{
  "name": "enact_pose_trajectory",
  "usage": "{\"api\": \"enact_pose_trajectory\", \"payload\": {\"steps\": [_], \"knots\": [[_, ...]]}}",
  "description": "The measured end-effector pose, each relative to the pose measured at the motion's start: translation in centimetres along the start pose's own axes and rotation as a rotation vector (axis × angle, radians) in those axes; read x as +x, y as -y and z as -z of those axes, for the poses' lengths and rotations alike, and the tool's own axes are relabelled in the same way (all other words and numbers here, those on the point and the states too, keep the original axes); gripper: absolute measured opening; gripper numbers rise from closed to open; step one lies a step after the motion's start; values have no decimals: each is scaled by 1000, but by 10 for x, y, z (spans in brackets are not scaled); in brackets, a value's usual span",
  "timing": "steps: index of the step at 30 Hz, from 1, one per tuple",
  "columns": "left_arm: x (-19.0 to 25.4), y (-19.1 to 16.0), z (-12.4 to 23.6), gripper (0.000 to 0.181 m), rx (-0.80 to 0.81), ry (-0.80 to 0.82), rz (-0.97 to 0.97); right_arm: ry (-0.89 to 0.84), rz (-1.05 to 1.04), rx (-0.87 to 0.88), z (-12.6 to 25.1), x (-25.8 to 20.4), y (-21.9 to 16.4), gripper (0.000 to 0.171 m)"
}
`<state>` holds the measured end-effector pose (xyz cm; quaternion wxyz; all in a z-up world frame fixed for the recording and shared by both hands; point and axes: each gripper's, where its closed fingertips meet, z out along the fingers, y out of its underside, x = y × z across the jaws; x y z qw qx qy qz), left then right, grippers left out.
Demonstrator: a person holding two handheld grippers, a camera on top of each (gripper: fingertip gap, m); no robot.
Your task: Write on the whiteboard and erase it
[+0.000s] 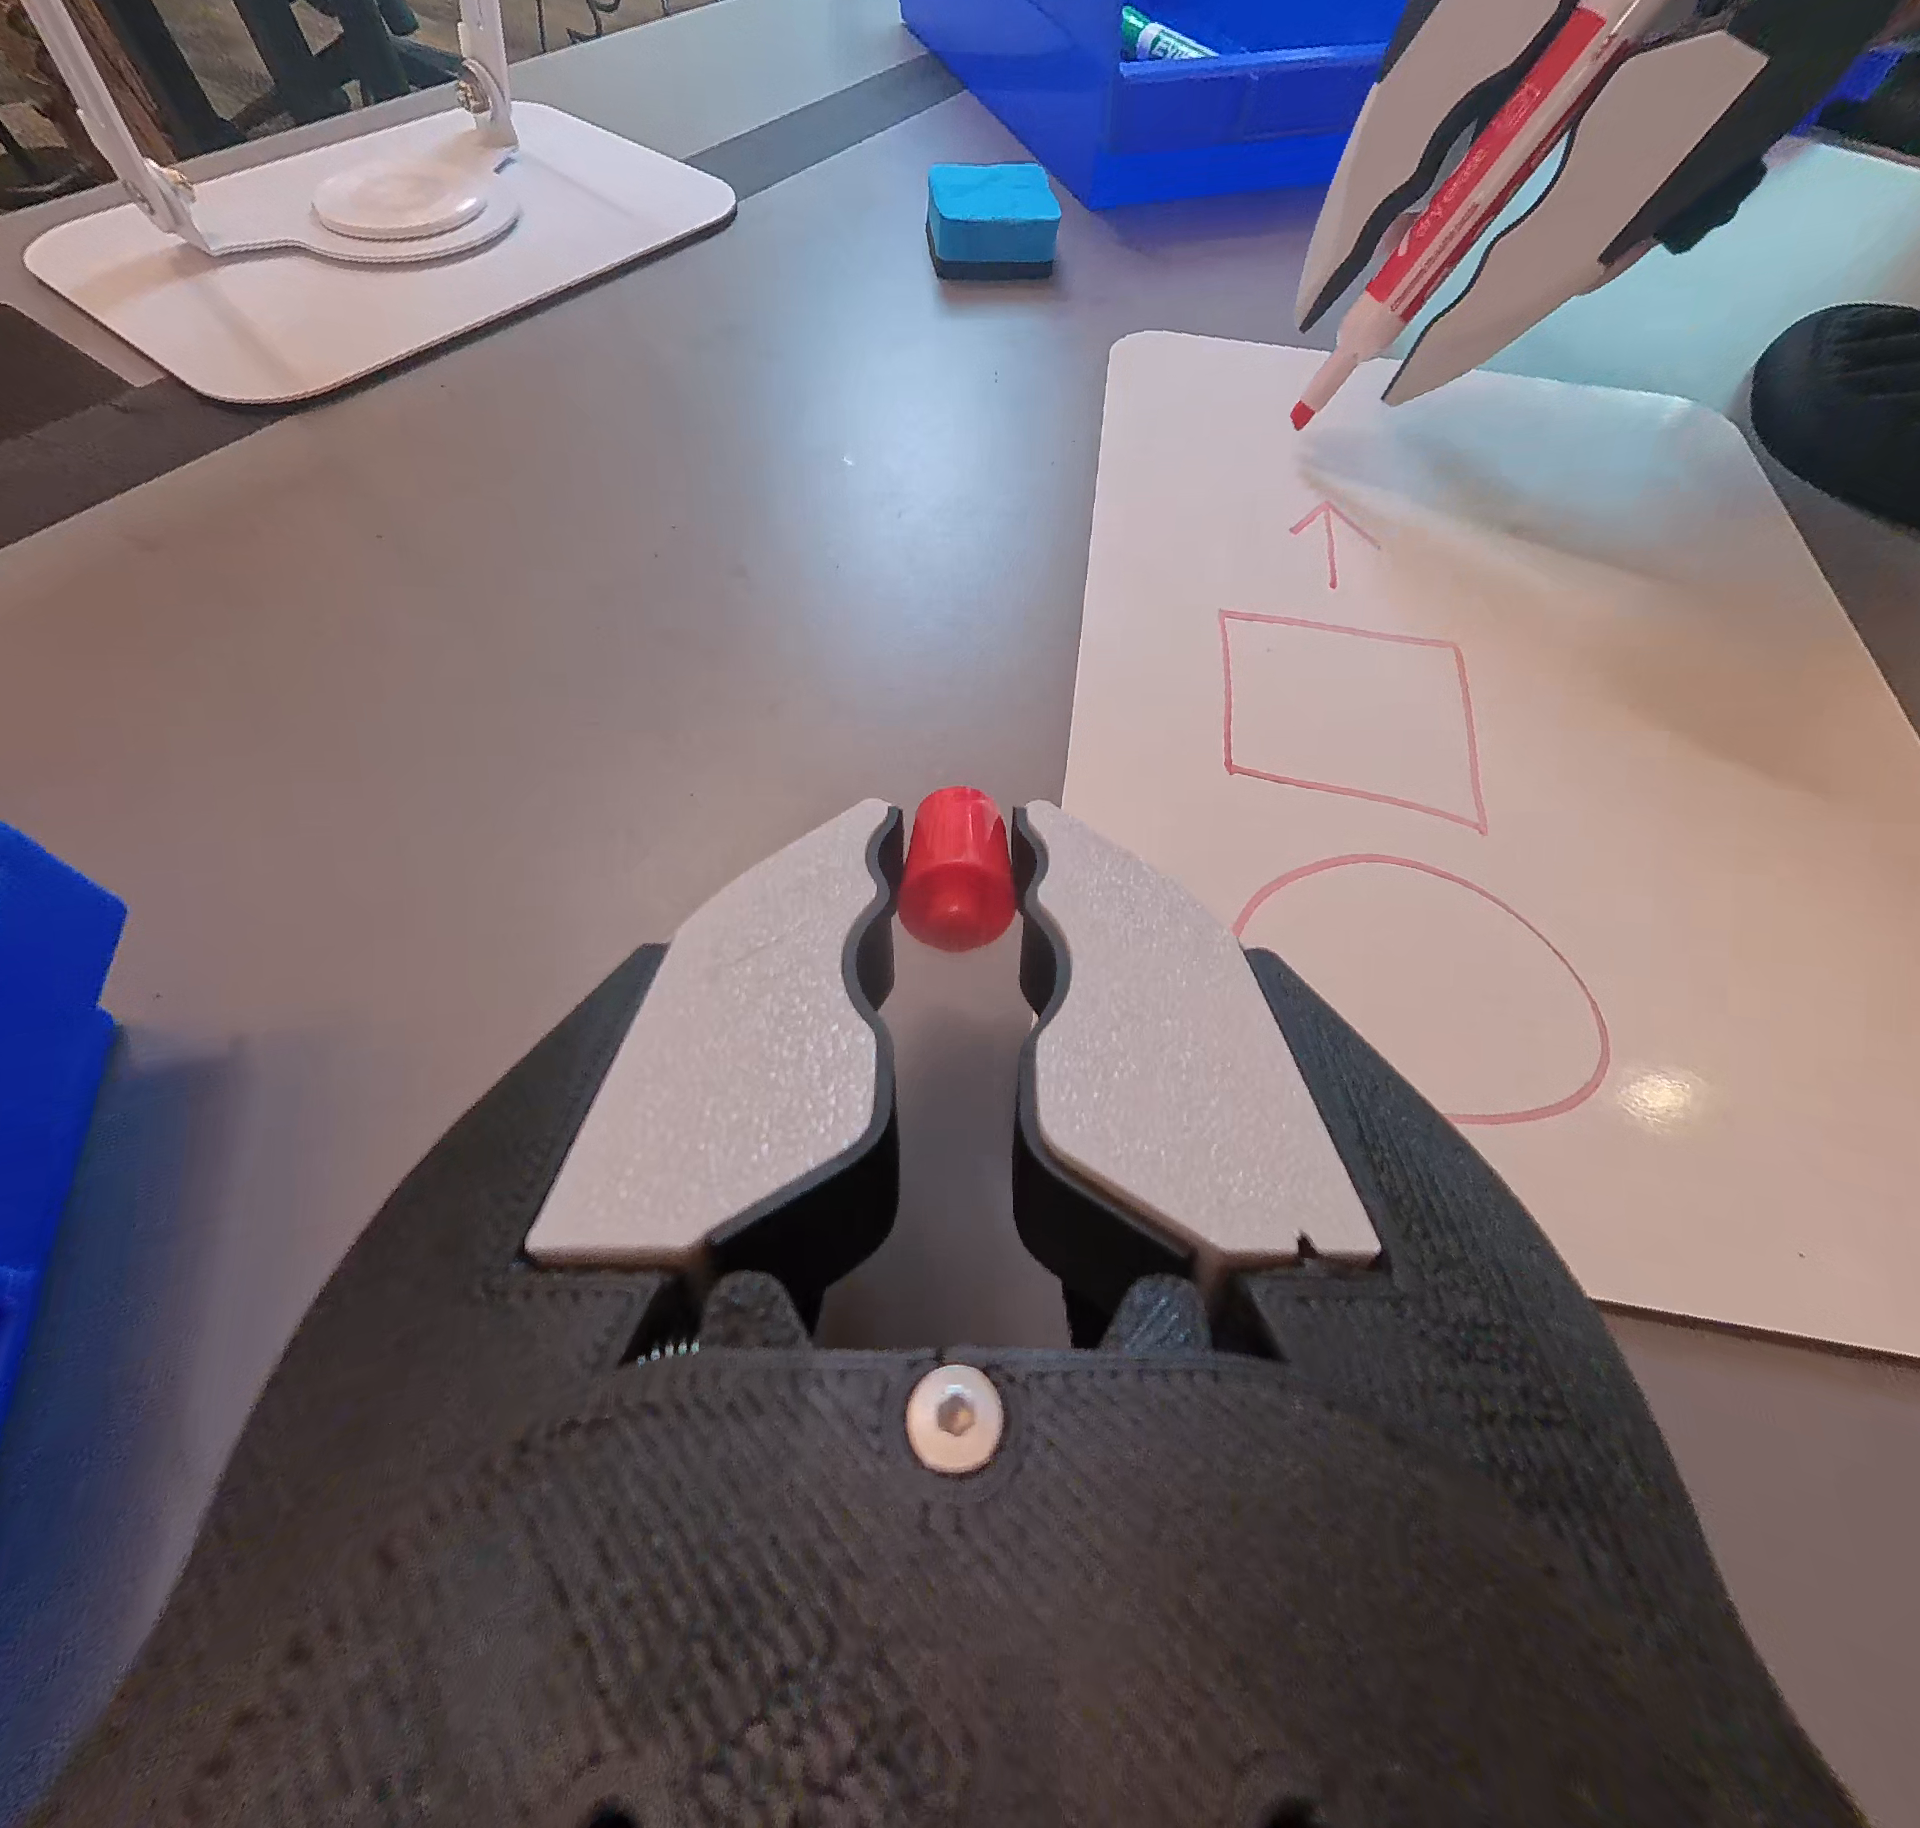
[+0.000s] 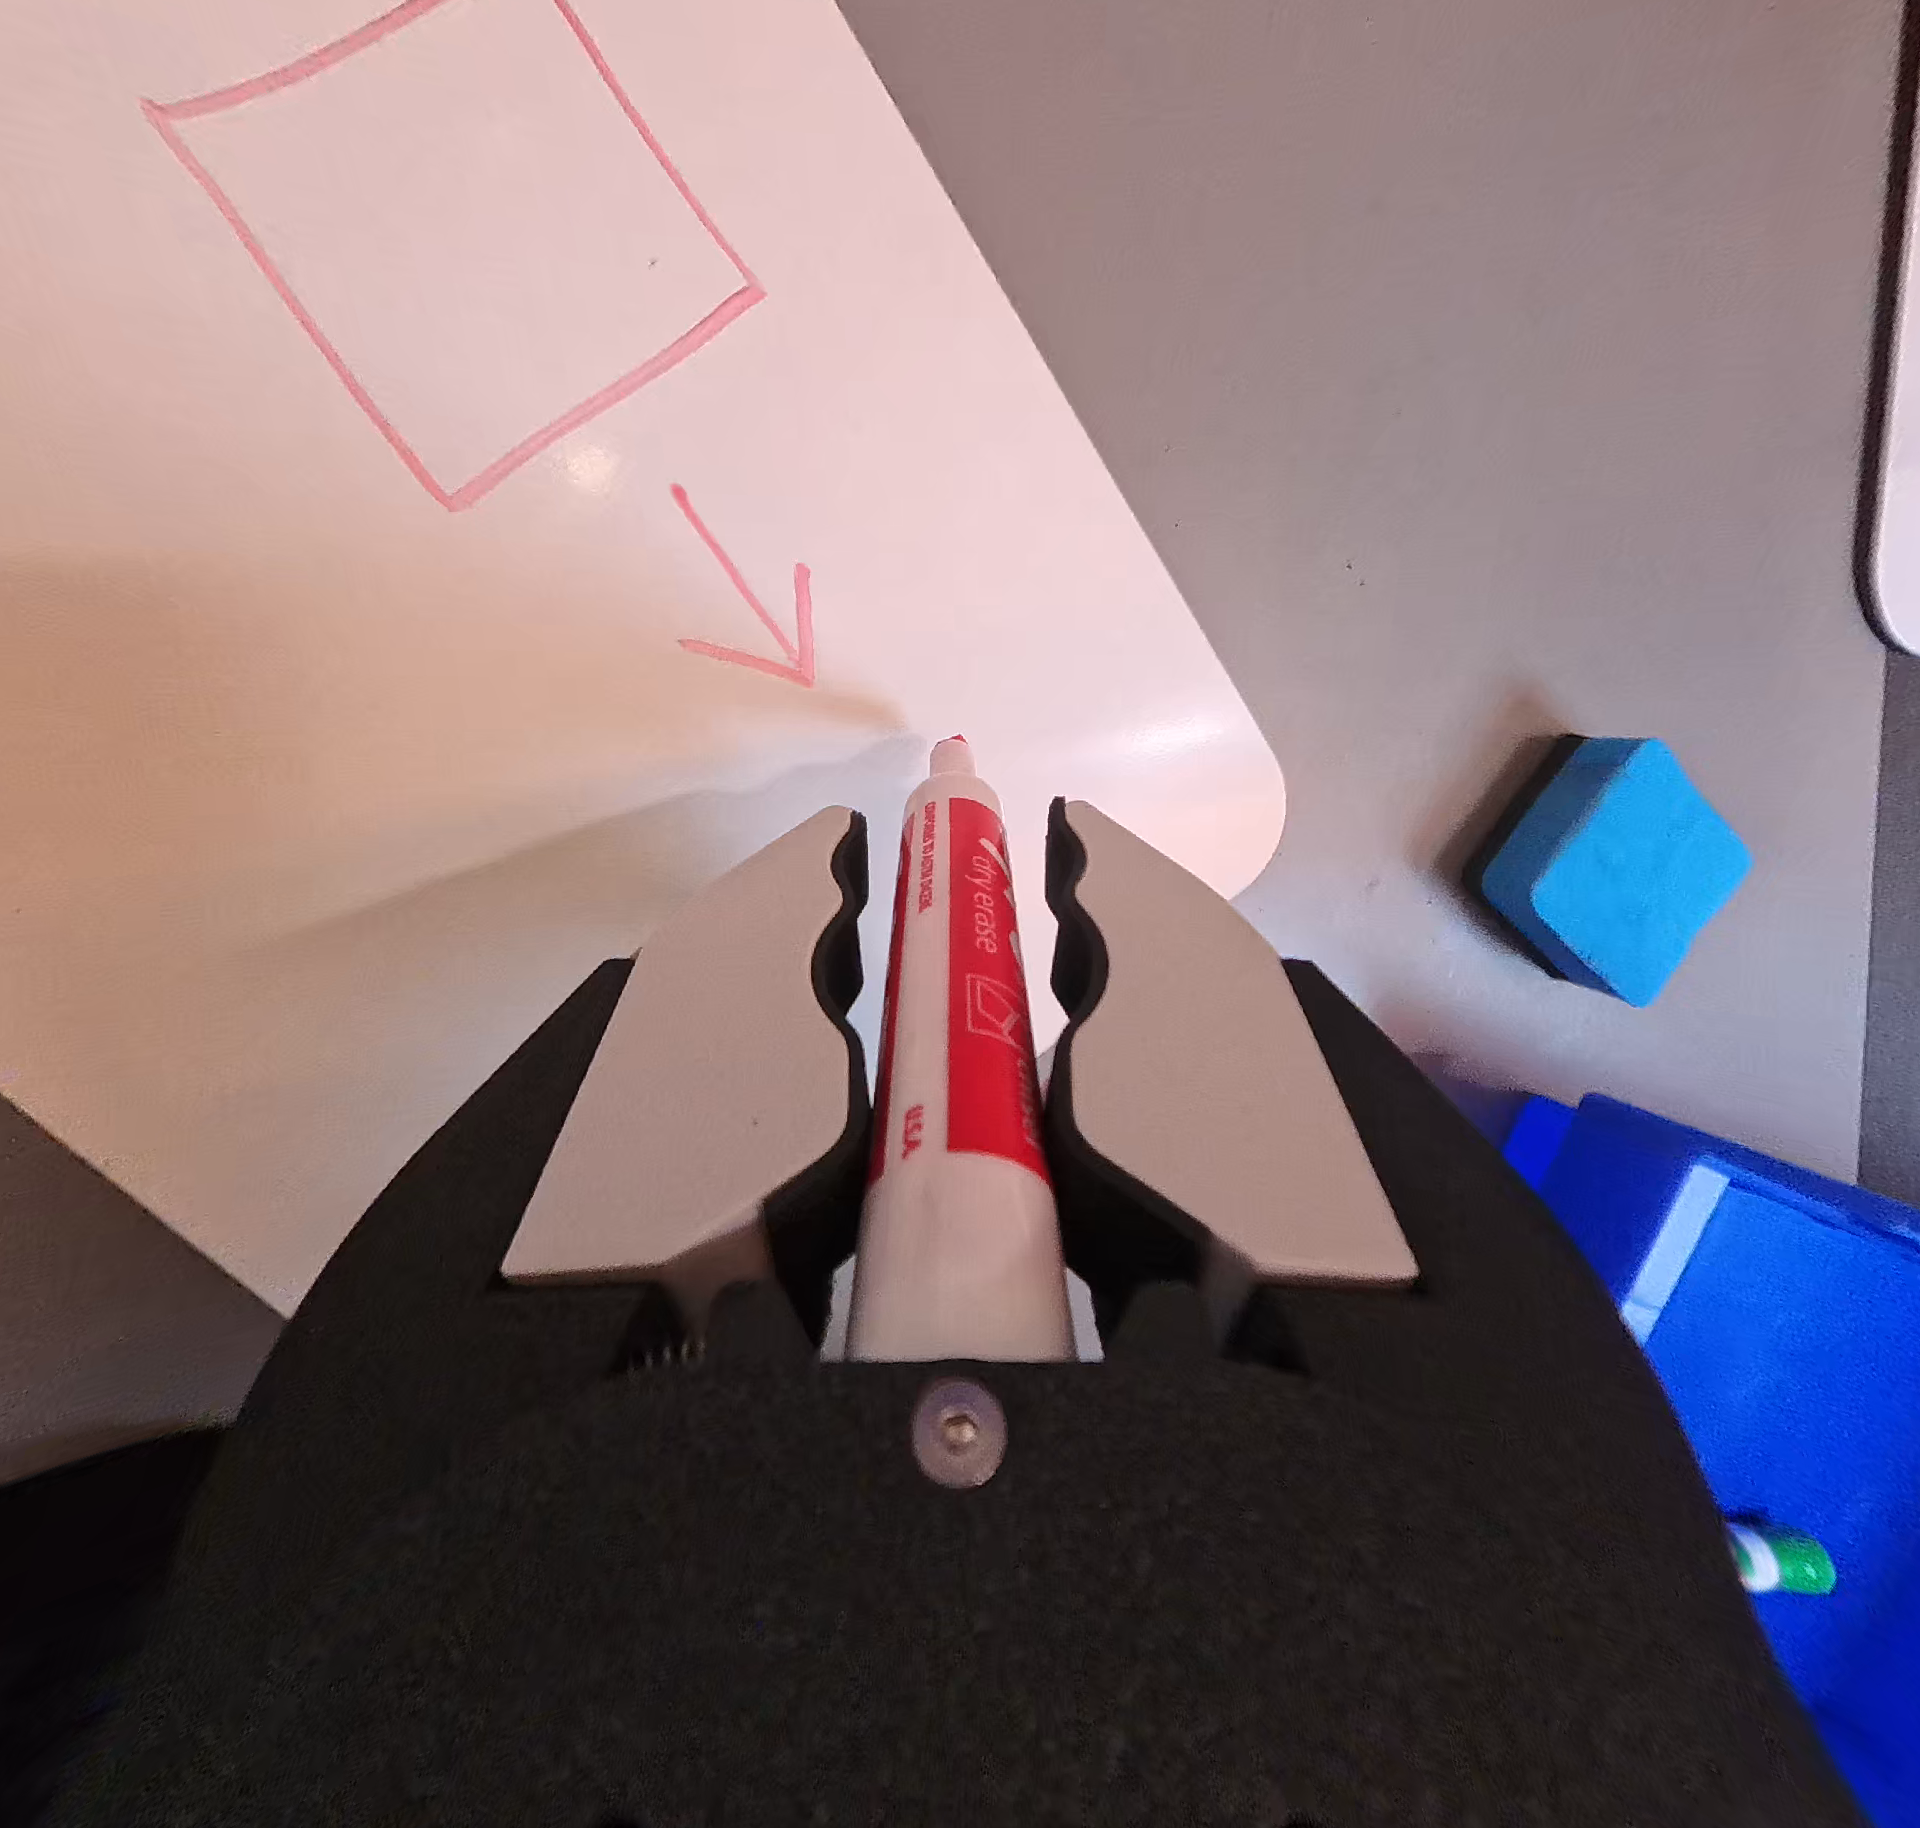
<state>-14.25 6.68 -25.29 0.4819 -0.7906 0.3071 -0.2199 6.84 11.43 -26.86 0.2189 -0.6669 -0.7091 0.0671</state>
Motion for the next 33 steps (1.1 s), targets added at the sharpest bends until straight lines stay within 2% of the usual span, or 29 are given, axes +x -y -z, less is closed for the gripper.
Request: {"api": "enact_pose_trajectory", "payload": {"steps": [19,23,28,33], "knots": [[1,2,1,20,10,-15,7,8,5,-42,-12,17,-1,34],[1,2,1,20,8,-13,5,47,19,-62,-8,4,-3,33],[1,1,1,20,6,-14,7,111,78,-84,2,-37,-3,33],[1,-1,-1,20,-6,-12,3,77,72,-95,3,-32,-8,34]]}}
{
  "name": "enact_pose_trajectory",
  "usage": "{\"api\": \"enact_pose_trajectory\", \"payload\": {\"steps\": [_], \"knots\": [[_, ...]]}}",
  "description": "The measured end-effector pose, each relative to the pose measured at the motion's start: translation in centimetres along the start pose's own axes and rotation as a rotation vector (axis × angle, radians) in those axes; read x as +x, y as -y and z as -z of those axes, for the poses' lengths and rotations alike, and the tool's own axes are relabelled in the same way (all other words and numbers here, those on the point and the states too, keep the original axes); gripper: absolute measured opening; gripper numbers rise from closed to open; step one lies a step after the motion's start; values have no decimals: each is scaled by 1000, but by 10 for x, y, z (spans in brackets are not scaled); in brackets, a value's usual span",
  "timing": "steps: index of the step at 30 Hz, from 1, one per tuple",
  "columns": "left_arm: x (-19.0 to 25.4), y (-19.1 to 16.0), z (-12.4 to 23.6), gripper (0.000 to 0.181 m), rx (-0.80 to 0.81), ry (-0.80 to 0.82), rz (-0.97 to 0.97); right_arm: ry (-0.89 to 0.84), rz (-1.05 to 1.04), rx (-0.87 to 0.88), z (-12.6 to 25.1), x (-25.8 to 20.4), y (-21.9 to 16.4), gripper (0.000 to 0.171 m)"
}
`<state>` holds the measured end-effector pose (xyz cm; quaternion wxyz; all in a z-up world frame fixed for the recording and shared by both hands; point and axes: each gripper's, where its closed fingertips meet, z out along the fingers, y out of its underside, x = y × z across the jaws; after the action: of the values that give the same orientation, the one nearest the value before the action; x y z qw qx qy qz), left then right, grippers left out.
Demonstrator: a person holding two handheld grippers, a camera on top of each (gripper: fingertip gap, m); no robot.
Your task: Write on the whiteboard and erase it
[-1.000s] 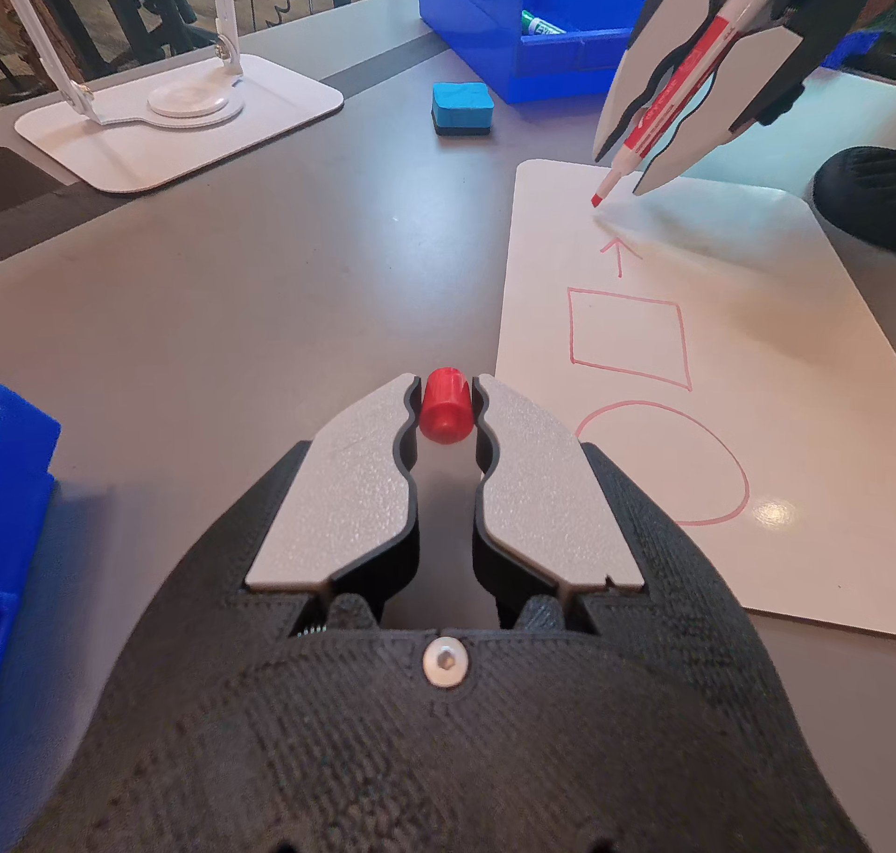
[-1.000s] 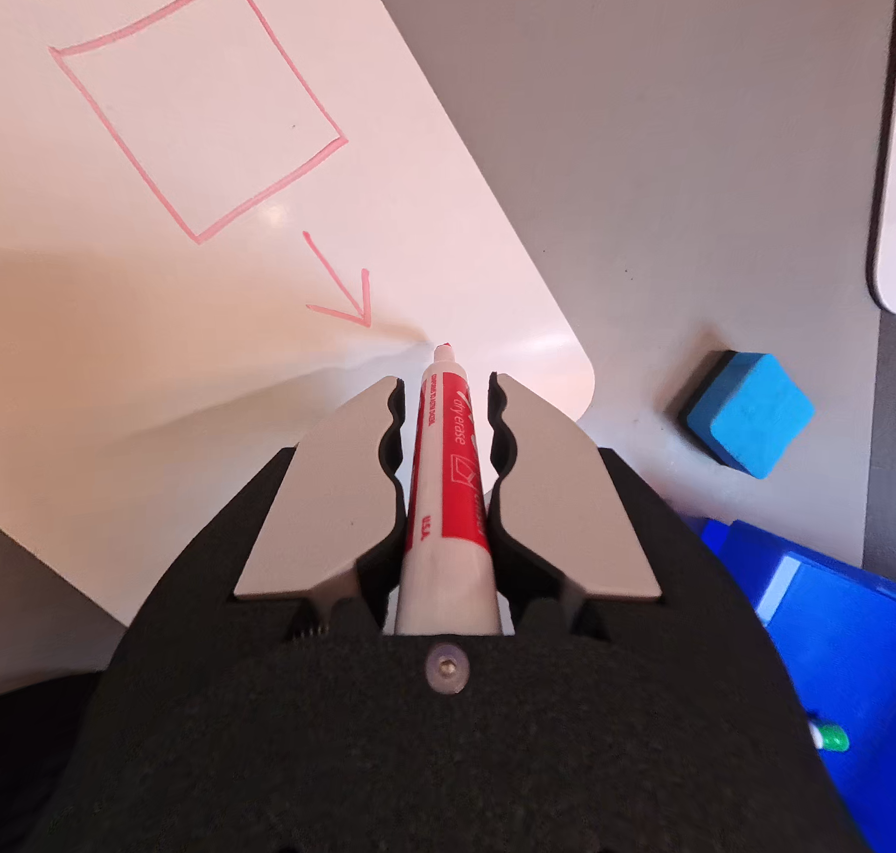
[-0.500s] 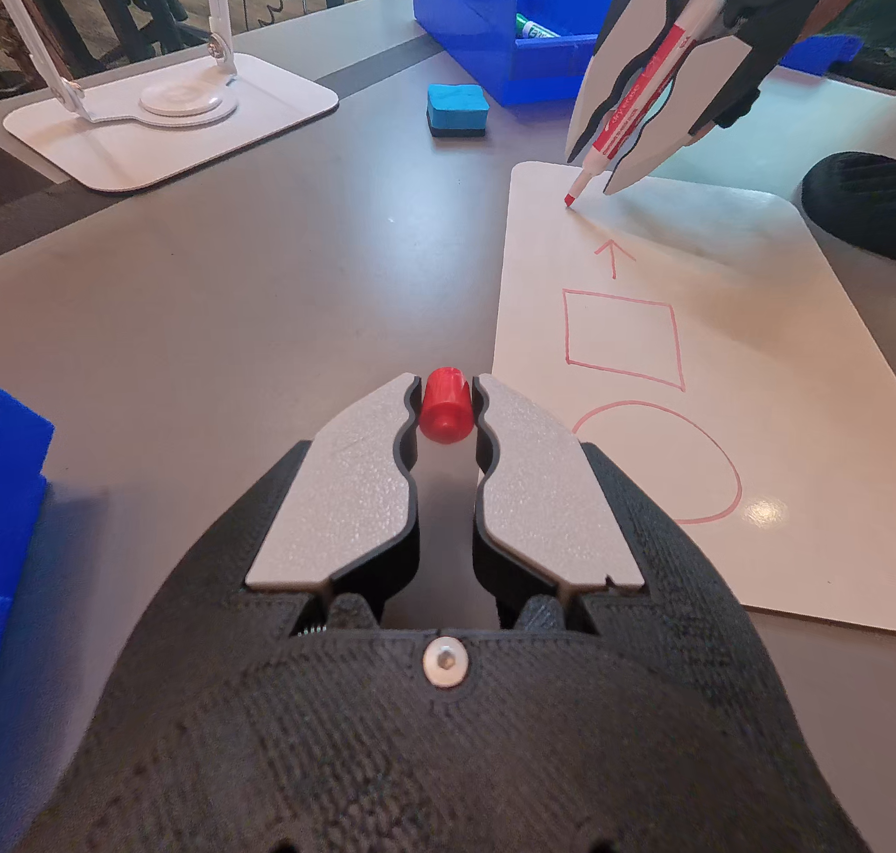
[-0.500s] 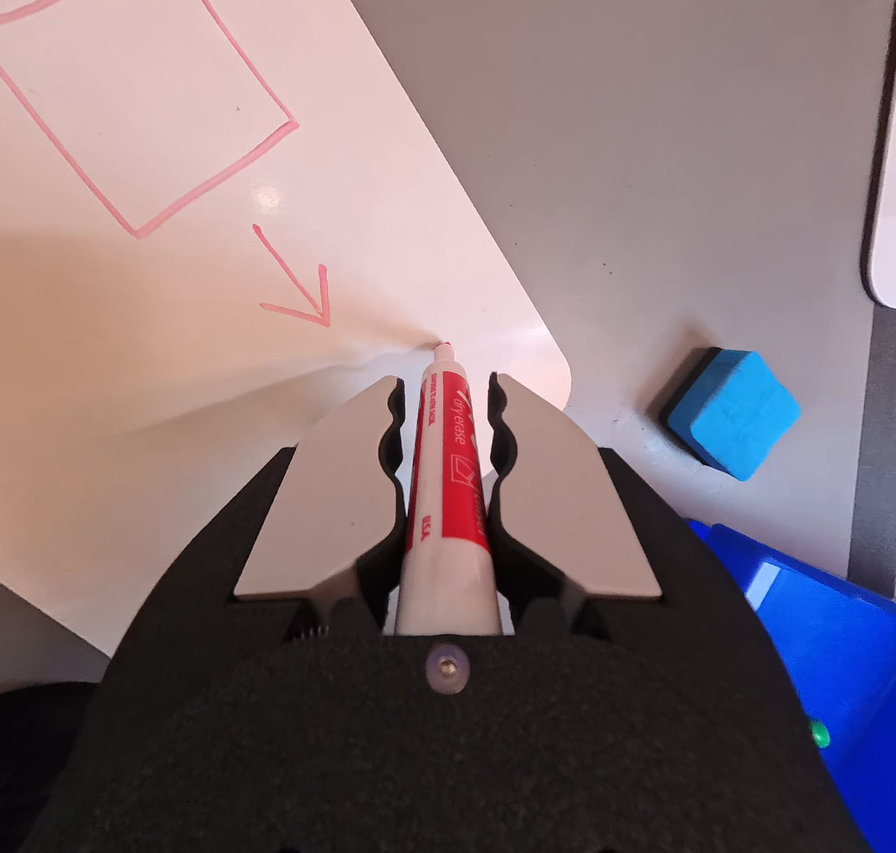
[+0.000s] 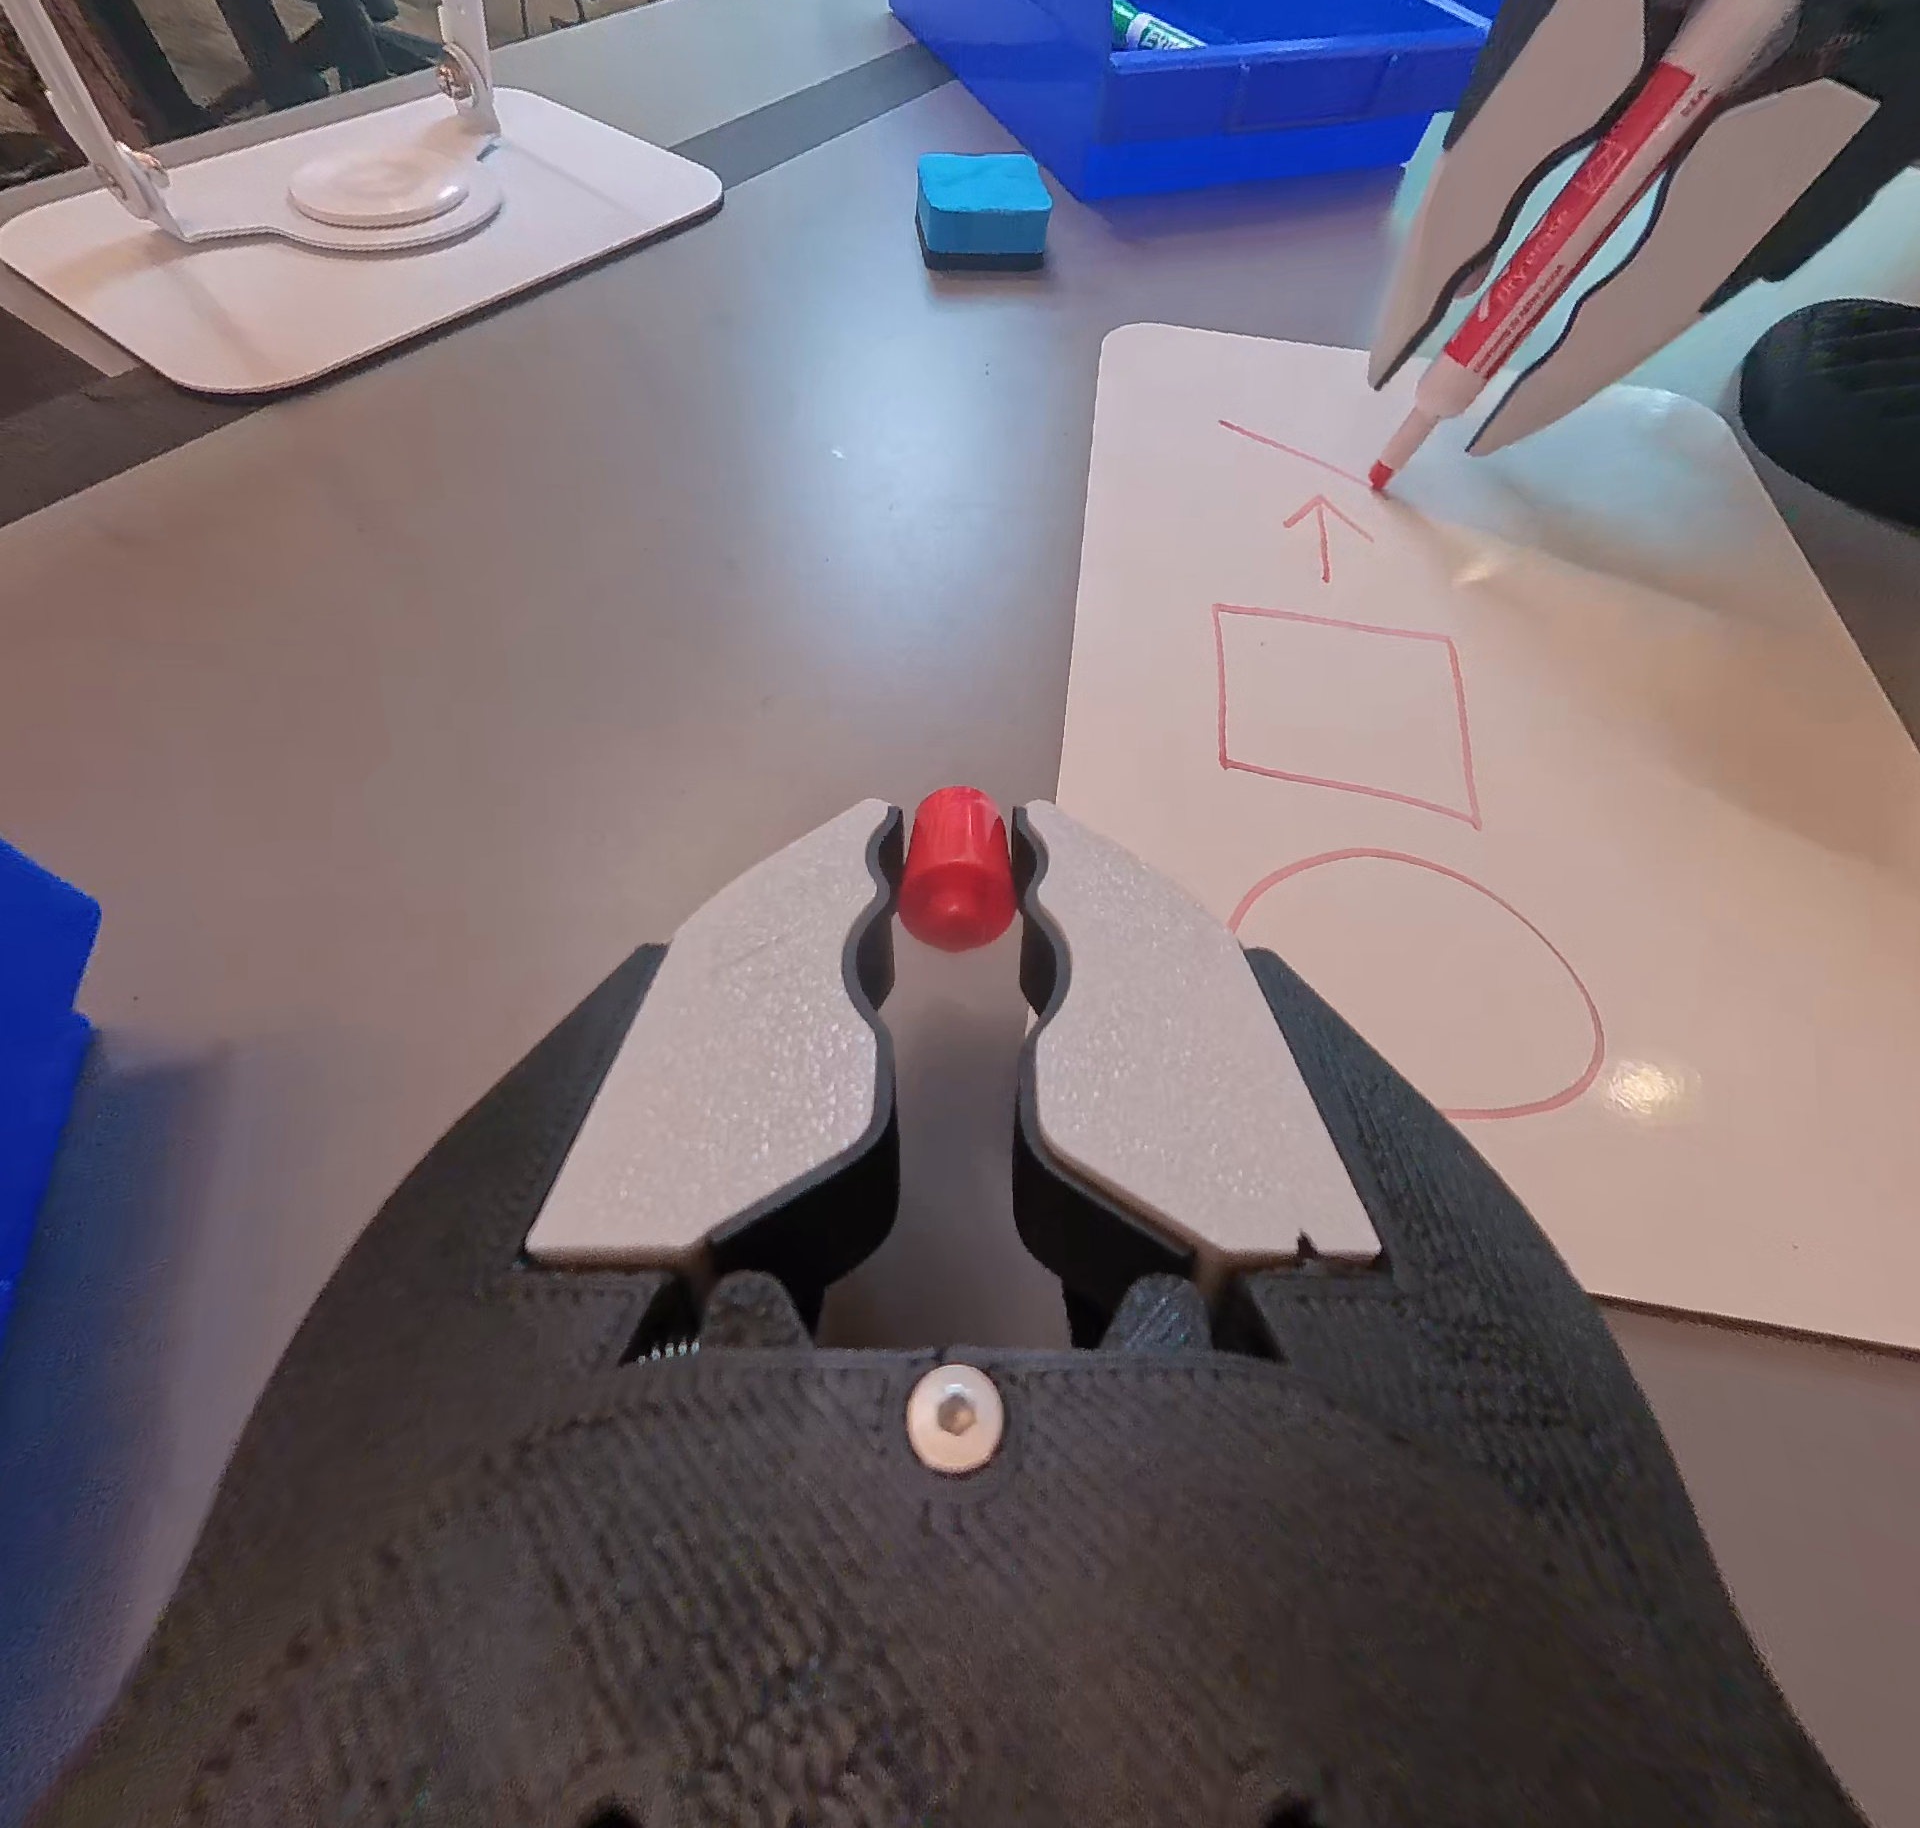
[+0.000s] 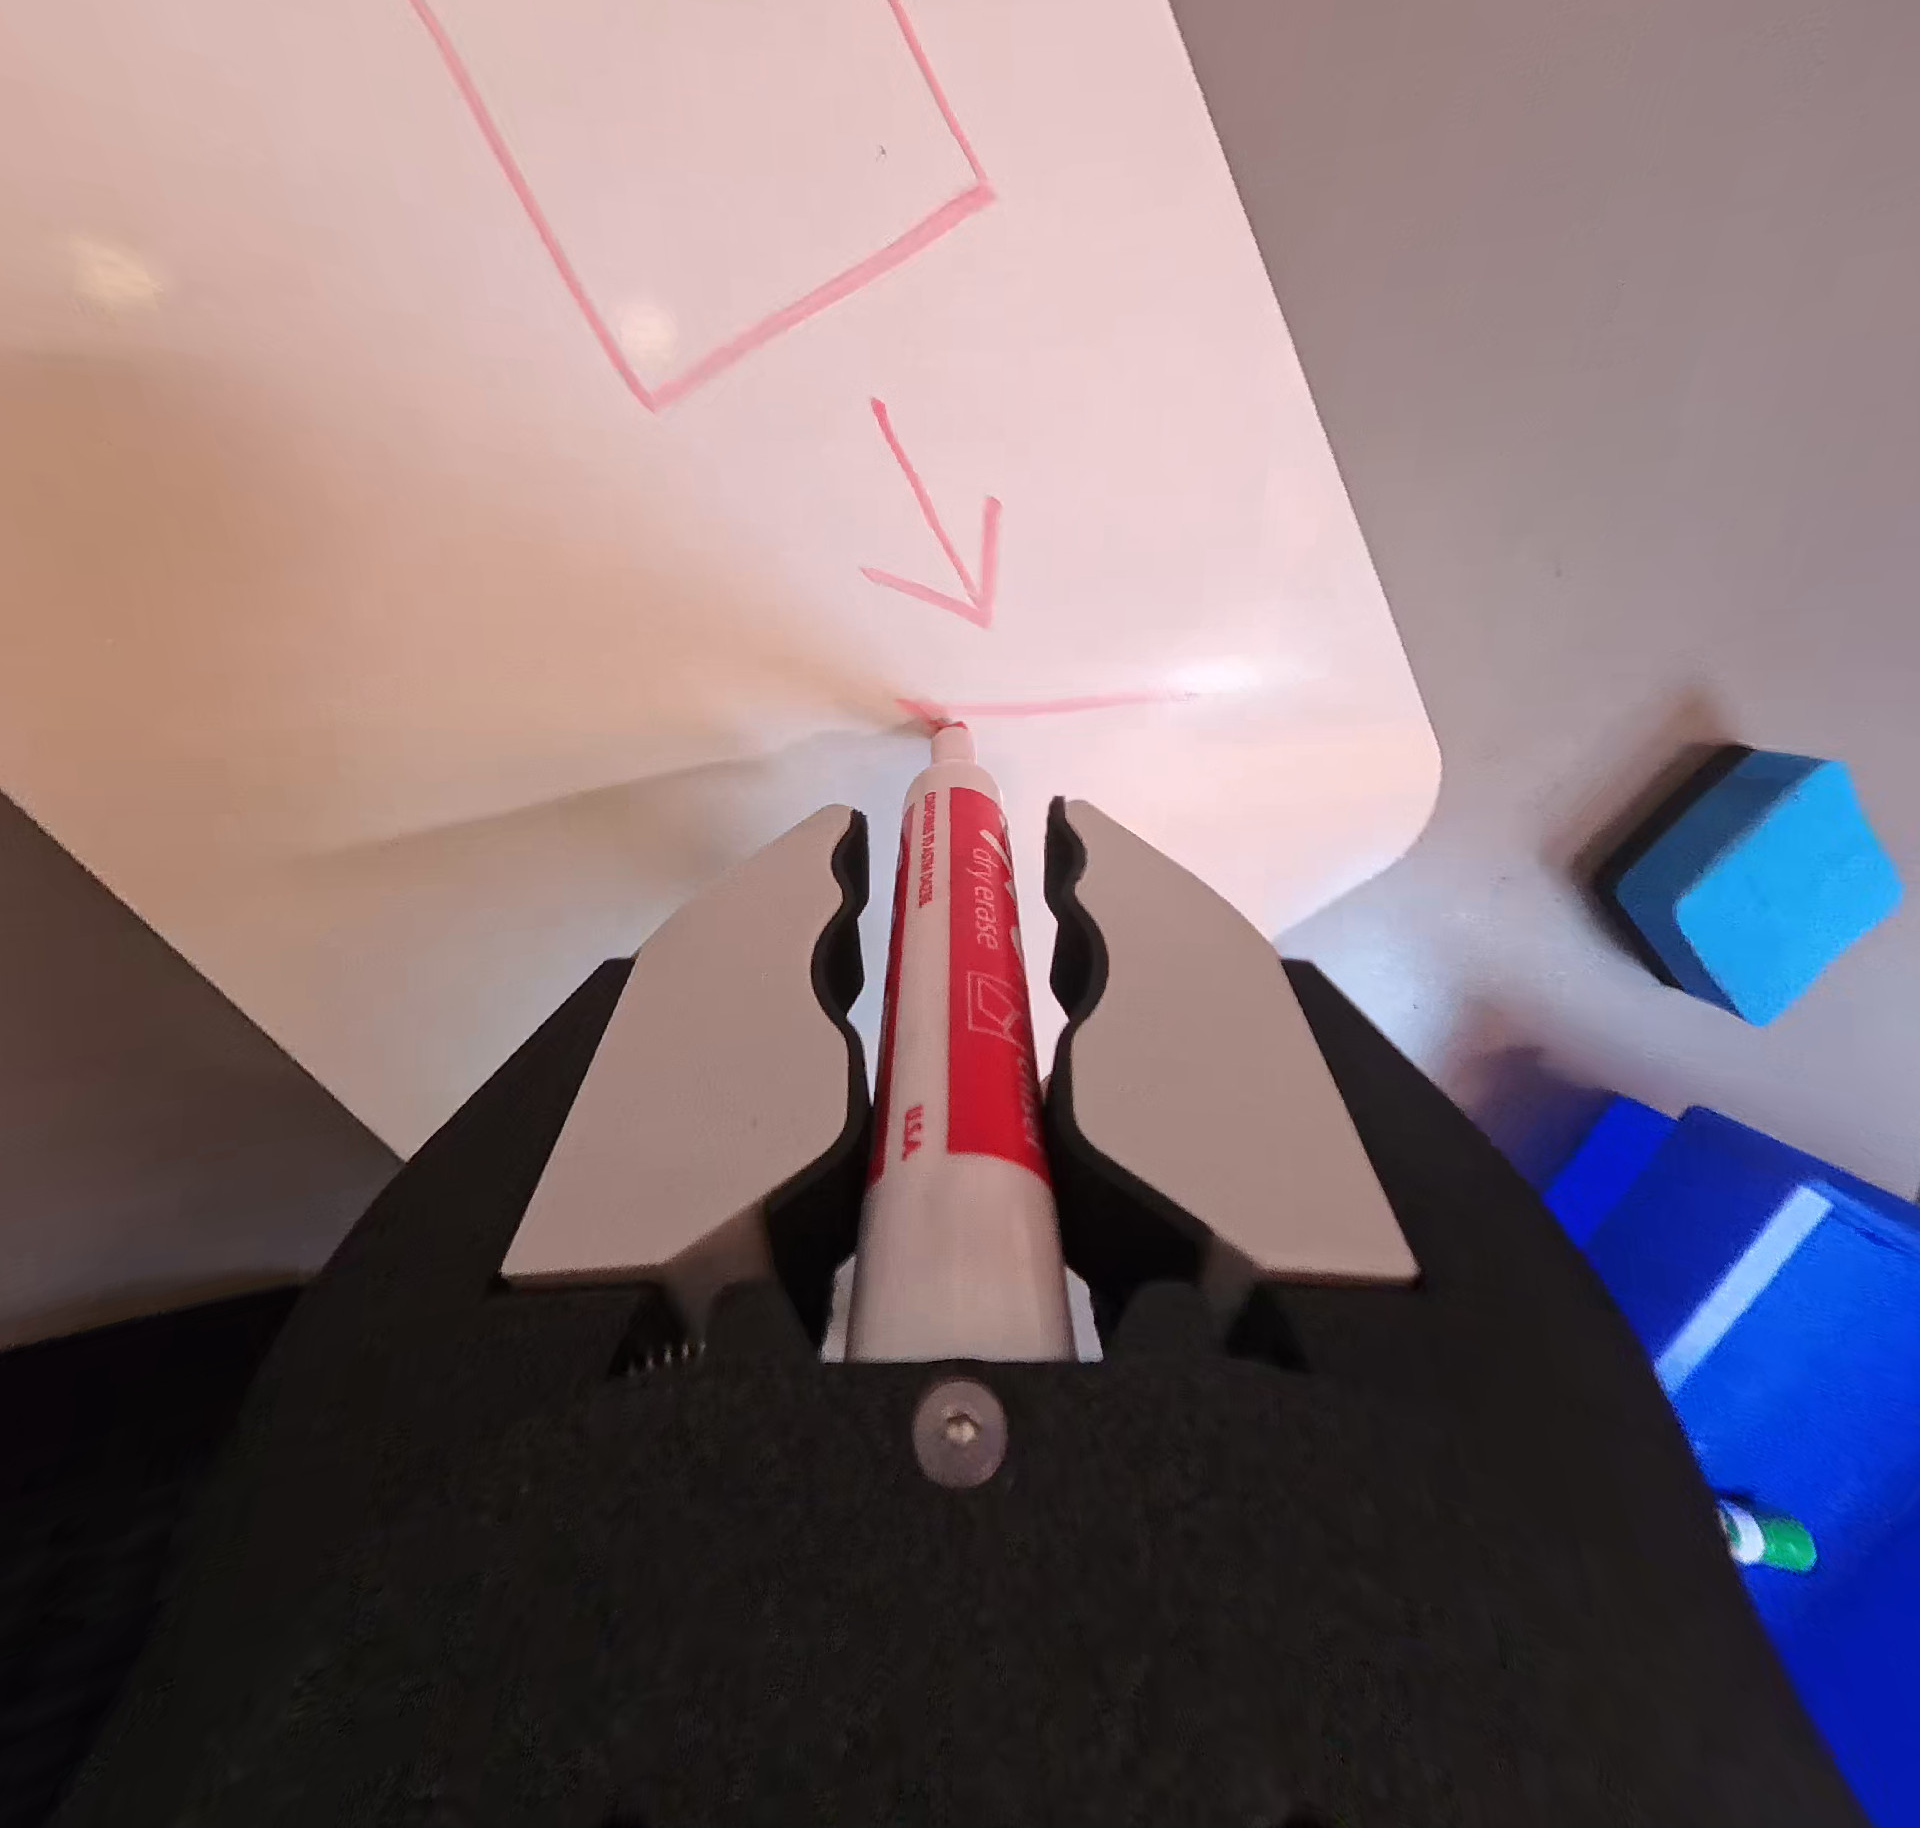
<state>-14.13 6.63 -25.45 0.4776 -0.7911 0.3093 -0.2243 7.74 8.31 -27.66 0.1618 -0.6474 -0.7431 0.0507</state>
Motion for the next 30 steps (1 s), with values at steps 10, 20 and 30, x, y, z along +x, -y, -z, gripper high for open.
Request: {"api": "enact_pose_trajectory", "payload": {"steps": [10,20,30], "knots": [[-1,-1,0,20,-7,15,-10,-51,-101,-66,10,29,-48,33],[-1,0,1,20,-2,17,-8,-59,-29,6,-10,51,1,34],[1,3,2,20,16,4,-9,-137,-142,268,41,45,11,34]]}}
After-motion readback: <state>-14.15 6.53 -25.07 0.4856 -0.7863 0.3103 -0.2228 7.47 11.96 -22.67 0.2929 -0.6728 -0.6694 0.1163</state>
